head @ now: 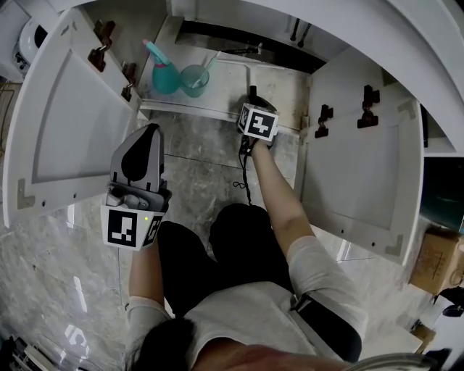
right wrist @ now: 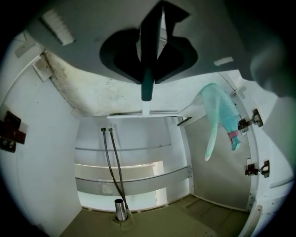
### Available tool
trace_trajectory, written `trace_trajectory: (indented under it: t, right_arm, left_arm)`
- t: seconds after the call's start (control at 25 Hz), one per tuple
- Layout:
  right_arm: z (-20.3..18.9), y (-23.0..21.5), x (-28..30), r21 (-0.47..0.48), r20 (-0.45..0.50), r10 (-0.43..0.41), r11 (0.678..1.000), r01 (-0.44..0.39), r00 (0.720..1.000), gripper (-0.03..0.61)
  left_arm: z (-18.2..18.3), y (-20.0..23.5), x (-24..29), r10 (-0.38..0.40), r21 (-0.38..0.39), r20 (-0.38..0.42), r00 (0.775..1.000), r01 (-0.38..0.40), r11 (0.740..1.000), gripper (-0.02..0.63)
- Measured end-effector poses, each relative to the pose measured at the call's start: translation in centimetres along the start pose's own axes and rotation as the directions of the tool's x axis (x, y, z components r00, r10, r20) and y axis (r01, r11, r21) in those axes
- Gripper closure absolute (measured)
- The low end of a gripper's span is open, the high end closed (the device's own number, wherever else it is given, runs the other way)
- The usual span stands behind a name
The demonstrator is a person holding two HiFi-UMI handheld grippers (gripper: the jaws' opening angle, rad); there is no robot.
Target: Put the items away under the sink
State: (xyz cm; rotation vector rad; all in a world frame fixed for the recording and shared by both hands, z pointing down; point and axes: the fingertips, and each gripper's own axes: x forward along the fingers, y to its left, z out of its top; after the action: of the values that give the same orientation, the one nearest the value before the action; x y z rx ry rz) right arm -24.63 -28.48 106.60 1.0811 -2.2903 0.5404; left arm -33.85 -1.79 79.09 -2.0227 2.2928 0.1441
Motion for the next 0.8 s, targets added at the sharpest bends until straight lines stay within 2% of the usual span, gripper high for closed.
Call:
trace_trajectory:
  t: [0.56,0.8]
  right_arm:
    - [-0.6,0.9,0.8,-0.044,-0.037,0.023,0.999,-0.025,0.999,0.468]
    - [-0.3,1.2,0.1,-0.053,-0.014,0.060,0.997,-0.061,0.998,0.440]
  left_arm:
    - [-0.7,0.6,-0.5,0.008,-0.003,-0.009,1.000,-0.008,1.000,0.607]
    - [-0.6,0.3,-0.5,0.002,0.003,-0.005,1.000,-0.002,1.000,0.607]
